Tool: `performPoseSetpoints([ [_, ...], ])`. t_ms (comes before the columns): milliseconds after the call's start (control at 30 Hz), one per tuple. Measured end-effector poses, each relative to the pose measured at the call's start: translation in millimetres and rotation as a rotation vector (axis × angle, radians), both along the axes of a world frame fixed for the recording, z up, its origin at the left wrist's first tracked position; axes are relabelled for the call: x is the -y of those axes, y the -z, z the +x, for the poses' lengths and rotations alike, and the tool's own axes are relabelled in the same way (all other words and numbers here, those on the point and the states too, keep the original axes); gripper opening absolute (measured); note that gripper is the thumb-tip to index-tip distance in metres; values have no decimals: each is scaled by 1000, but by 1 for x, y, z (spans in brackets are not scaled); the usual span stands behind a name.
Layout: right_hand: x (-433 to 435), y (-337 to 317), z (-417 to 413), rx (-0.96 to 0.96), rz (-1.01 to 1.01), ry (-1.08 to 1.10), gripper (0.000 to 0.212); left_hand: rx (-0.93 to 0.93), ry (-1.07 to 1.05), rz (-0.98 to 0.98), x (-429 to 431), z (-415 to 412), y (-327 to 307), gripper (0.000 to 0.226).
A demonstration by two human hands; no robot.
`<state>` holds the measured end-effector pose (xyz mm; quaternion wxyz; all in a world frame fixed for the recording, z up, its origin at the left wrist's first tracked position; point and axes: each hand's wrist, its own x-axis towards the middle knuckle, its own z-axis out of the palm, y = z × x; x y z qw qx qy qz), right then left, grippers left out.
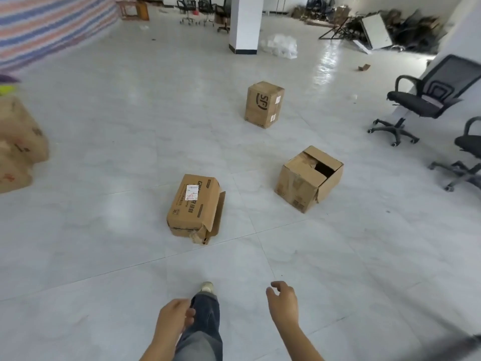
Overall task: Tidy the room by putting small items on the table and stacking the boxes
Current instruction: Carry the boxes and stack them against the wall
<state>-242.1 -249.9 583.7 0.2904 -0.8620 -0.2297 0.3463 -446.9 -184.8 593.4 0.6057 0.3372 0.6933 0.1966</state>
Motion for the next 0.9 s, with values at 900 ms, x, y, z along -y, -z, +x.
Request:
performPoseSetpoints([
  [900, -202, 5, 240, -94, -130, 480, 37, -37, 579, -61, -313, 328, 17, 11],
])
